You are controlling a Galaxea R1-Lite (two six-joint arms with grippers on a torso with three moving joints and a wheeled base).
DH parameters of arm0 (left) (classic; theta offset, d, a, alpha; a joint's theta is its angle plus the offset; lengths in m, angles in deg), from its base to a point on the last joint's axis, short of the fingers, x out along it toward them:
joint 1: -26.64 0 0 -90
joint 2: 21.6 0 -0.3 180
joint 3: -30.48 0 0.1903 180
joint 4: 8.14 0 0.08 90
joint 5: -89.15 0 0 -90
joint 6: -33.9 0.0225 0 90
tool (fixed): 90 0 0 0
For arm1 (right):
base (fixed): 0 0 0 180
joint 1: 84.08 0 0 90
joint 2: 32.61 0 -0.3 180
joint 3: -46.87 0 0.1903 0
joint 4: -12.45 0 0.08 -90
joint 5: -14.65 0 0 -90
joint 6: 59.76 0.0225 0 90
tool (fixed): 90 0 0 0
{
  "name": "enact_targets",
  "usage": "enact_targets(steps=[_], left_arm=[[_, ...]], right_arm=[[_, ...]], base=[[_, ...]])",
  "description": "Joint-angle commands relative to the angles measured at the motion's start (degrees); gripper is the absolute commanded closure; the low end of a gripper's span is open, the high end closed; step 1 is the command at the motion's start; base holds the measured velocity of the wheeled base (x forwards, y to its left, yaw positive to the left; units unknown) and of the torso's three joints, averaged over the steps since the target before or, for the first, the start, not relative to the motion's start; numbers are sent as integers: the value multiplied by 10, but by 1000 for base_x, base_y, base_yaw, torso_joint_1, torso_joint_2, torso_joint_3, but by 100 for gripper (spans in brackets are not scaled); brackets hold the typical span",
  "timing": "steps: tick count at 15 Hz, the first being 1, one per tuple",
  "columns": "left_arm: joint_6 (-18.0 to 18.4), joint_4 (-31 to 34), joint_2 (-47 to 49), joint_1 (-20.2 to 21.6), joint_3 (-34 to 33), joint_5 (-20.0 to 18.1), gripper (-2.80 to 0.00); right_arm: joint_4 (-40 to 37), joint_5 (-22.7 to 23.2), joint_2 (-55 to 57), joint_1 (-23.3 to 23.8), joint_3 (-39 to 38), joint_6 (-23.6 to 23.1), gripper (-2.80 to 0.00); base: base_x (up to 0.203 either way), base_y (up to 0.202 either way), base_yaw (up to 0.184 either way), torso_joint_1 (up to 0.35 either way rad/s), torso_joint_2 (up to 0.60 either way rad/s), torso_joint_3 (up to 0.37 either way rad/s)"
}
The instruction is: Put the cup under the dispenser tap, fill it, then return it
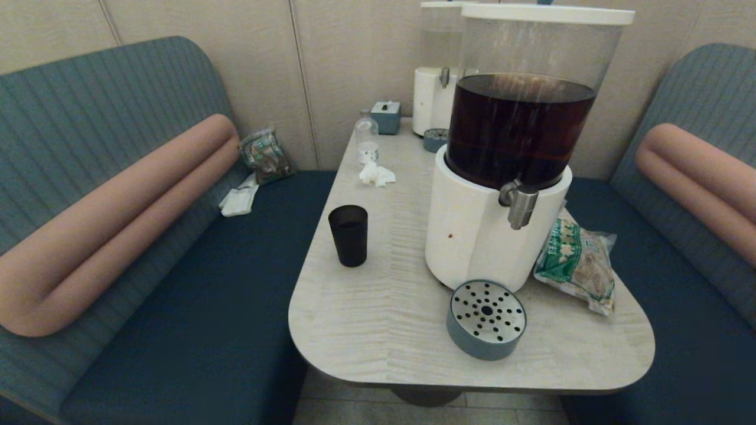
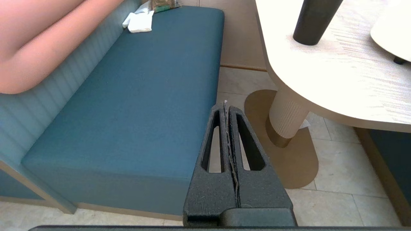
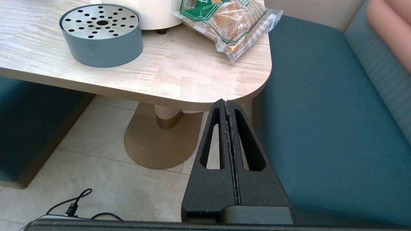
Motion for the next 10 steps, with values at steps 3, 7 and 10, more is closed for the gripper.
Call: enact_targets(steps=[3,7,10], left_arm=[[0,0,1,0,0,0,0],[0,0,1,0,1,0,0],[0,0,1,0,0,0,0]], right_arm=[[0,0,-1,0,0,-2,0],[-1,-2,-1,0,0,24,0],[-1,-2,-1,0,0,23,0]], base=[[0,0,0,0,0,0],[0,0,0,0,0,0],[0,0,0,0,0,0]])
